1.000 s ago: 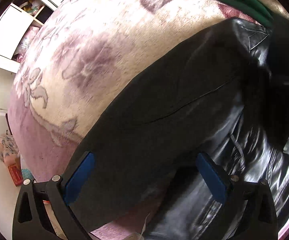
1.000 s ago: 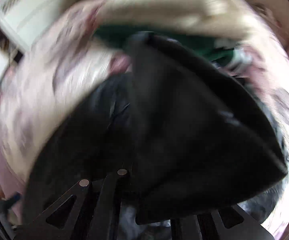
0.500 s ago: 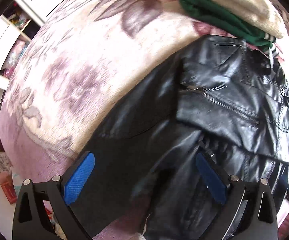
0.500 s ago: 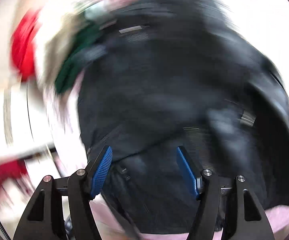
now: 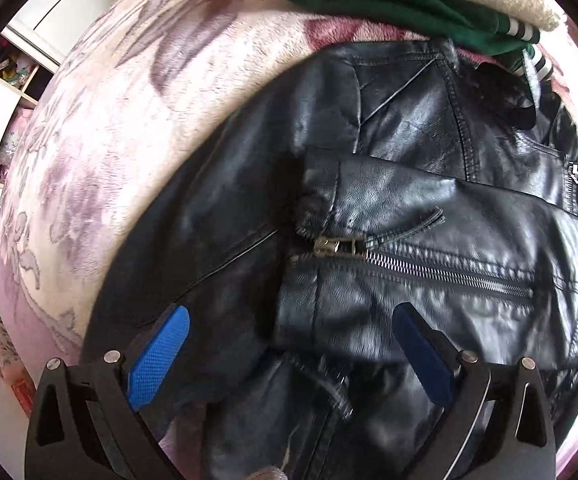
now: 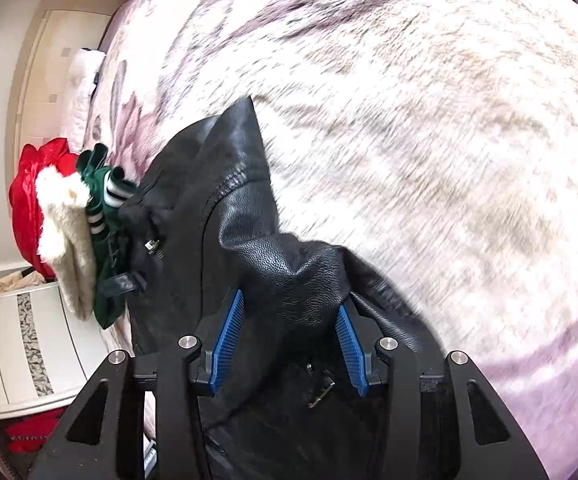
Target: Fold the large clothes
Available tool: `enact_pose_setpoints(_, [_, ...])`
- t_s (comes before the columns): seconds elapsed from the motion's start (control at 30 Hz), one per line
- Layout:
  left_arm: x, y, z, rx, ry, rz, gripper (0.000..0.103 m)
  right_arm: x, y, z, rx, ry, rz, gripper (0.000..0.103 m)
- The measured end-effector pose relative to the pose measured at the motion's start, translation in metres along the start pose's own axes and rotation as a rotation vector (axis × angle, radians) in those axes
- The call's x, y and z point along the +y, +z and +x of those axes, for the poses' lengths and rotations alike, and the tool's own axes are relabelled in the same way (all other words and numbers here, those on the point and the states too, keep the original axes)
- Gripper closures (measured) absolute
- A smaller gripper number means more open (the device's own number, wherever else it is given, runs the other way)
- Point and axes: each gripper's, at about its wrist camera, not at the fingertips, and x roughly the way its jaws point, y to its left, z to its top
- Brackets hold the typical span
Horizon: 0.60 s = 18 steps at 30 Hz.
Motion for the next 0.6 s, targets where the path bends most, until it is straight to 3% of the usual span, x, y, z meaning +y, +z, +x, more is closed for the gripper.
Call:
enact_pose_setpoints(0.07, [-0.001, 0.005, 0.017, 0.034, 0.029, -0.008, 0.000, 0.004, -0.007, 0.006, 0.043, -0.028, -0.044, 0.054])
enact_pose_setpoints(0.2, [0.005, 0.009, 0.036, 0.066, -0.003, -0.048, 0.000, 0.025, 0.005, 0.021, 0.103, -0.077, -0.091, 0.046])
enact_pose_setpoints(0.3, [0.007, 0.001, 0.025, 0.032, 0.006, -0.039, 0.000, 0.039, -0.014, 0.009, 0.097, -0.211, -0.216, 0.033])
enact_pose_setpoints(0.33, [0.009, -0.005, 0.017, 0.018, 0.012, -0.041, 0.000, 0.047, -0.026, 0.009, 0.085, -0.292, -0.299, 0.020])
enact_pose_setpoints(0.37, [0.013, -0.013, 0.006, 0.001, -0.002, -0.050, 0.000, 0.055, -0.039, 0.010, 0.074, -0.379, -0.387, 0.014])
enact_pose_setpoints(0.47, [0.040, -0.045, -0.030, -0.049, -0.033, -0.105, 0.000, 0.073, -0.079, 0.020, 0.093, -0.549, -0.592, 0.014])
enact_pose_setpoints(0.53, [0.071, -0.076, -0.050, -0.063, -0.024, -0.180, 0.000, 0.082, -0.104, 0.026, 0.121, -0.567, -0.658, 0.014])
enact_pose_setpoints(0.6, [0.111, -0.113, -0.056, -0.024, -0.032, -0.290, 0.000, 0.092, -0.128, 0.030, 0.143, -0.565, -0.706, 0.014])
